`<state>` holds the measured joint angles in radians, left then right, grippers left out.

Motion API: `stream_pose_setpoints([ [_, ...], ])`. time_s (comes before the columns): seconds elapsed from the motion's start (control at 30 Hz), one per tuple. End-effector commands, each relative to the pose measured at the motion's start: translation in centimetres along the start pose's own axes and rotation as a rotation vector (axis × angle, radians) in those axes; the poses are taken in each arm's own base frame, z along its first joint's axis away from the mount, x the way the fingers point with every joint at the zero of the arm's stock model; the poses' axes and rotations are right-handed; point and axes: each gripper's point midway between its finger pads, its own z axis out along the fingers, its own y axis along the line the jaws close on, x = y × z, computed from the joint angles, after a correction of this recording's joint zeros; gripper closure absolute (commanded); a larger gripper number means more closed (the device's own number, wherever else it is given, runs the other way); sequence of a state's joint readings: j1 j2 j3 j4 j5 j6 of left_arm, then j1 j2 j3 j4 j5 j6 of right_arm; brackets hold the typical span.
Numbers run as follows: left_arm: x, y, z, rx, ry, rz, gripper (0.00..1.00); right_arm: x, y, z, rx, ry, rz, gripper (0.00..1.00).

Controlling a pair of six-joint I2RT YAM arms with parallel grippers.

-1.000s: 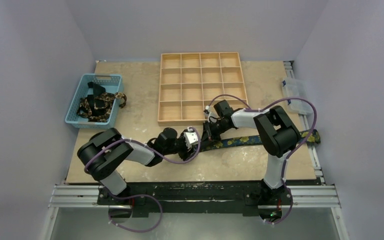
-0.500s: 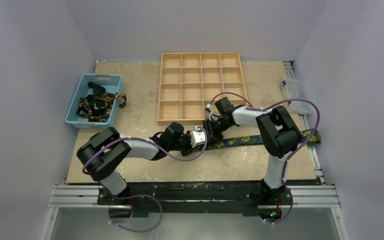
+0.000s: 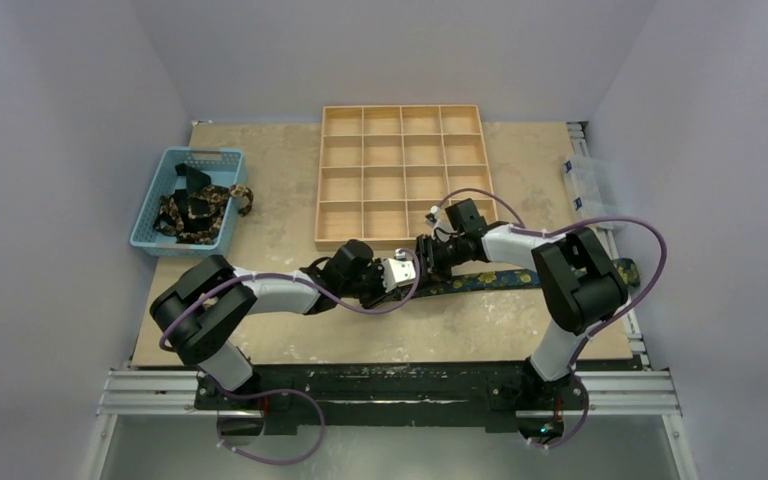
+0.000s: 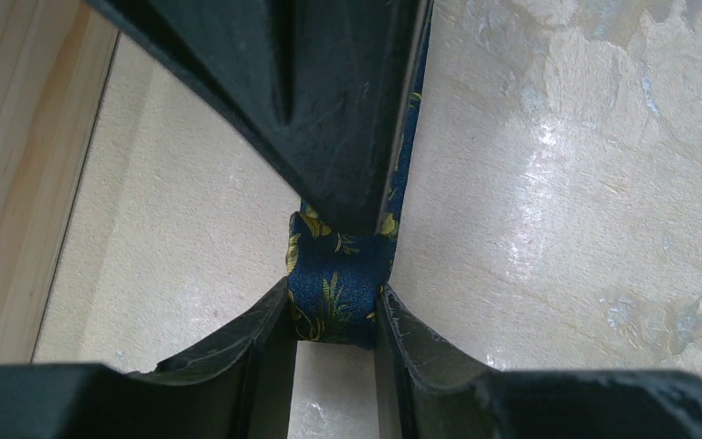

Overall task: Roll the ties
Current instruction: Roll the tie at the center of the board.

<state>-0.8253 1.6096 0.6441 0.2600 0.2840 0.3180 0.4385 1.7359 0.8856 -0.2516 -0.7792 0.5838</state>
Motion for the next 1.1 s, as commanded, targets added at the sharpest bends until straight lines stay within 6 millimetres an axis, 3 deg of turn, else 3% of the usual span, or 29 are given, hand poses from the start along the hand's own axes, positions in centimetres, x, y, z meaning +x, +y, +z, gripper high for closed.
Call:
stream_pose_setpoints([
  [0.0,1.3,-0.6,-0.4,0.022,0.071,-0.021,0.82,-1.5,2.9,0.8,-0.109,-0.032,-0.052,0.63],
  [0.13,1.2,-0.8,-0.5,0.027,0.066,-0.025,0.81,-1.6,3.4,2.2,-0.112,-0.012,-0.065,0.61],
  [0.23,1.3,-0.9,-0.4,0.030,0.067,-0.030,0.81,-1.4,2.9,3.3,-0.095,0.007,-0.059,0.65],
  [0.3,1.3,-0.9,-0.3,0.029,0.069,-0.032,0.81,-1.3,2.4,3.6,-0.079,0.007,-0.057,0.74],
  [0.4,1.4,-1.0,-0.3,0.032,0.069,-0.033,0.81,-0.8,1.3,3.7,-0.045,0.013,-0.052,0.98],
  [0.43,1.5,-0.9,-0.4,0.029,0.066,-0.034,0.81,-0.6,0.7,3.7,-0.022,0.017,-0.051,1.00],
  [0.67,0.9,-1.6,-0.5,0.035,-0.027,-0.040,0.54,1.1,-4.1,4.1,0.072,0.074,0.009,1.00],
  [0.87,-0.3,-1.3,-0.2,0.015,-0.118,-0.043,0.48,1.9,-6.8,3.6,0.120,0.099,0.065,1.00],
  [1.07,0.2,-1.3,0.4,-0.001,-0.147,-0.061,0.44,2.4,-9.6,2.4,0.209,0.120,0.101,1.00],
])
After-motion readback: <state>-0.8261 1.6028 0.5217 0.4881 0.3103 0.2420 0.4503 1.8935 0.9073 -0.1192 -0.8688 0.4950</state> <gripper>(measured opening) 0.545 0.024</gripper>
